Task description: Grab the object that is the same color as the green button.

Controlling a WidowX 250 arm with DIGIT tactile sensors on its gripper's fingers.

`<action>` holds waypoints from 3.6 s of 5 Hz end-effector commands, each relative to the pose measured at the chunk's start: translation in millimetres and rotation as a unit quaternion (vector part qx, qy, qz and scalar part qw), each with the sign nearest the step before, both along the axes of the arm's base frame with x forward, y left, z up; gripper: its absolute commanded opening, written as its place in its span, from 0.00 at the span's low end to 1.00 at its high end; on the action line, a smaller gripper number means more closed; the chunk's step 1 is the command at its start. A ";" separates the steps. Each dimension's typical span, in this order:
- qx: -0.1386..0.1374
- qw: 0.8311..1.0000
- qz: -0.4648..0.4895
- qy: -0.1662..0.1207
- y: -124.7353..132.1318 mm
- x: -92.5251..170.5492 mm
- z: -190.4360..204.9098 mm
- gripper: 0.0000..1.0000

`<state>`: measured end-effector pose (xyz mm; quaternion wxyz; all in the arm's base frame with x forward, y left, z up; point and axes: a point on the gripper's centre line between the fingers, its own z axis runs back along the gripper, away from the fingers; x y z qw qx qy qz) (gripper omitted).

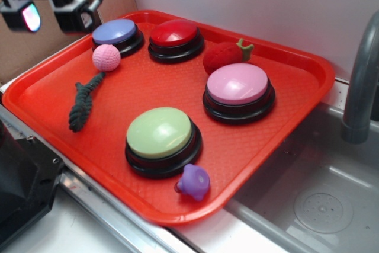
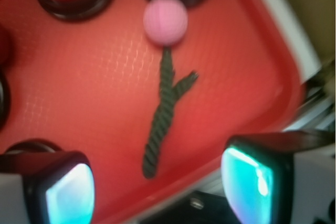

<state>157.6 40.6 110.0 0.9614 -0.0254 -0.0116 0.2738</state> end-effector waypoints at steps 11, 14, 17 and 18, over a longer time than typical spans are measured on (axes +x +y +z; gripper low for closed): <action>0.062 0.976 -0.209 -0.011 -27.4 22.3 85.1 0.00; 0.072 0.950 -0.293 -0.083 11.5 52.0 119.1 0.00; 0.027 0.951 -0.305 -0.038 -1.1 26.0 87.8 0.00; 0.026 0.952 -0.301 -0.046 -2.2 29.1 88.1 0.00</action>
